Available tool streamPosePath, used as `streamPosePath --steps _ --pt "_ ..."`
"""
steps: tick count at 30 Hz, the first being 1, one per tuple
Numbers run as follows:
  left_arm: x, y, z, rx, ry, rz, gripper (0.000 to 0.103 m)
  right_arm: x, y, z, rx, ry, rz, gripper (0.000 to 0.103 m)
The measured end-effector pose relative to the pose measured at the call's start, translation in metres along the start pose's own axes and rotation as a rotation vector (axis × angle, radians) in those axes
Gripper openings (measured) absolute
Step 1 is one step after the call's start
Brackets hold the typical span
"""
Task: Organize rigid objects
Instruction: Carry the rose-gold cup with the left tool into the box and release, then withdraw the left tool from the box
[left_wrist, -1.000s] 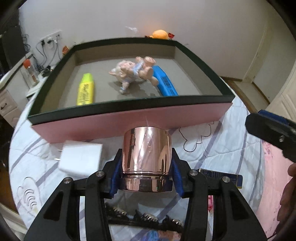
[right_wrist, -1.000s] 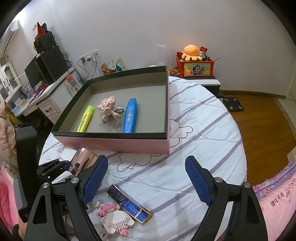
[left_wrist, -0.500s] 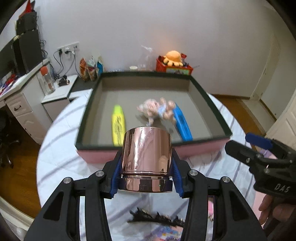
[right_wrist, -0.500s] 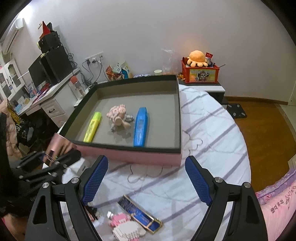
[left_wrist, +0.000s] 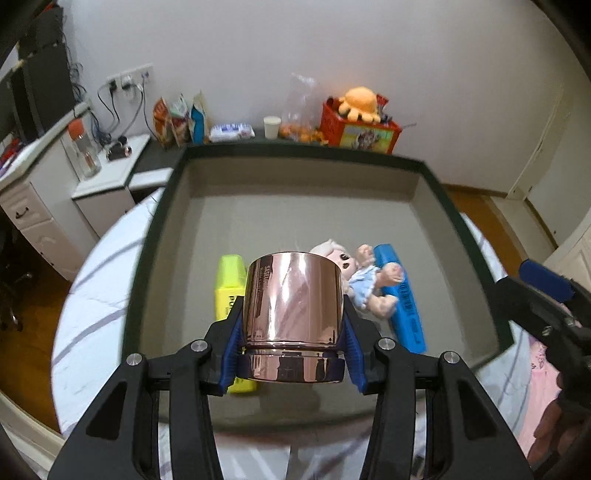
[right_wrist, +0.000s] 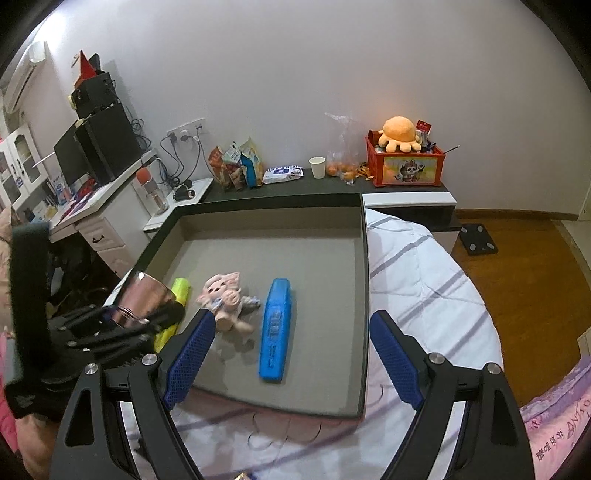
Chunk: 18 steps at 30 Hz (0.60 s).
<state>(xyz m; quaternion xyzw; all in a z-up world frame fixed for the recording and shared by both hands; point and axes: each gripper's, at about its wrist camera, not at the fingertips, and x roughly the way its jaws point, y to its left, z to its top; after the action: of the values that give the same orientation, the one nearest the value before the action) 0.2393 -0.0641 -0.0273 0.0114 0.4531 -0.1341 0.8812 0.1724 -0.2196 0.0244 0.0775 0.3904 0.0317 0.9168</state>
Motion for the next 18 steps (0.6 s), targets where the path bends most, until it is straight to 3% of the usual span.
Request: streamPosePath --steps 7,9,11,15,18 --pt "0.031 0.003 -0.002 -0.012 0.066 0.012 0.051 0.023 -0.008 0.002 0.007 0.038 0.005 0.087" --pt "0.033 0.003 -0.002 -0.013 0.066 0.046 0.071 0.026 -0.008 0.002 0.009 0.046 0.007 0.087" --pt "0.032 0.004 -0.003 -0.014 0.053 0.063 0.083 0.027 -0.006 0.001 0.009 0.049 0.007 0.087" --pt "0.027 0.004 -0.004 -0.016 0.049 0.051 0.086 0.024 -0.004 -0.001 0.004 0.049 0.007 0.087" --pt "0.019 0.000 -0.005 0.000 0.034 0.085 0.093 0.020 -0.003 -0.003 0.002 0.045 0.007 0.087"
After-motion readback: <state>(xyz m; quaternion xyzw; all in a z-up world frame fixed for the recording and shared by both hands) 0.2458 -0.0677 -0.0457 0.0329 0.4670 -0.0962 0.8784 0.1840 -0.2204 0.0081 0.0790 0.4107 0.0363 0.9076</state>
